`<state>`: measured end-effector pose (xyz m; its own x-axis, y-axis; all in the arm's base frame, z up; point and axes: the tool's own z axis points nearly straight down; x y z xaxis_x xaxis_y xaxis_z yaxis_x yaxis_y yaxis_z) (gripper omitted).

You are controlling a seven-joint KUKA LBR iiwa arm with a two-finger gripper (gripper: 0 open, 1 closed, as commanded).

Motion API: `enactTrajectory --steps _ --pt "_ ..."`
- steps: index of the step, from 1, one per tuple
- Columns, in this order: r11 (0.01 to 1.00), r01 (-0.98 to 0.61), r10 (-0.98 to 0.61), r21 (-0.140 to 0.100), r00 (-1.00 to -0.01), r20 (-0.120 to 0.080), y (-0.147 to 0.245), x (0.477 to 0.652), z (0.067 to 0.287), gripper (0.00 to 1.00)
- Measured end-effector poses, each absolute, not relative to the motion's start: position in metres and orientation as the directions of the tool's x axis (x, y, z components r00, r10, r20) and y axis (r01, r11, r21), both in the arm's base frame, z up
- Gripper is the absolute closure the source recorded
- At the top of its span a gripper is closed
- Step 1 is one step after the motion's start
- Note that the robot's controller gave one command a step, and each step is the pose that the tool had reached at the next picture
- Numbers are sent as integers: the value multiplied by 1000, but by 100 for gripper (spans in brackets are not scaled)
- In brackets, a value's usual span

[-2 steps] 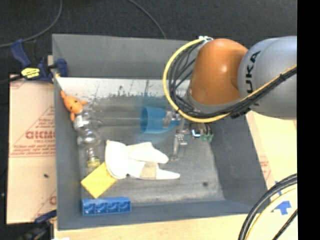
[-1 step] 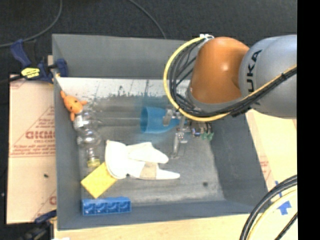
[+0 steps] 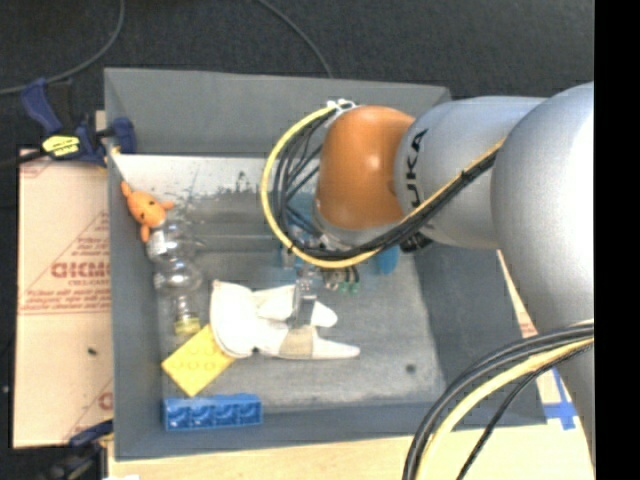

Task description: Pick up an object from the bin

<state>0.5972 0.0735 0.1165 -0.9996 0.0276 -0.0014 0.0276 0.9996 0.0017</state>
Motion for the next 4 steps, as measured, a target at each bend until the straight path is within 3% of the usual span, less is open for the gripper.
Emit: enactTrajectory --steps 1,2,3,4 --pt "977 -212 -212 -1 -977 -5 102 560 91 0" --pt "942 -336 -336 1 -942 -6 91 530 72 100" --pt "942 -335 -335 1 -942 -6 91 530 72 100" --pt "935 -355 -355 0 -935 -5 97 517 93 100"
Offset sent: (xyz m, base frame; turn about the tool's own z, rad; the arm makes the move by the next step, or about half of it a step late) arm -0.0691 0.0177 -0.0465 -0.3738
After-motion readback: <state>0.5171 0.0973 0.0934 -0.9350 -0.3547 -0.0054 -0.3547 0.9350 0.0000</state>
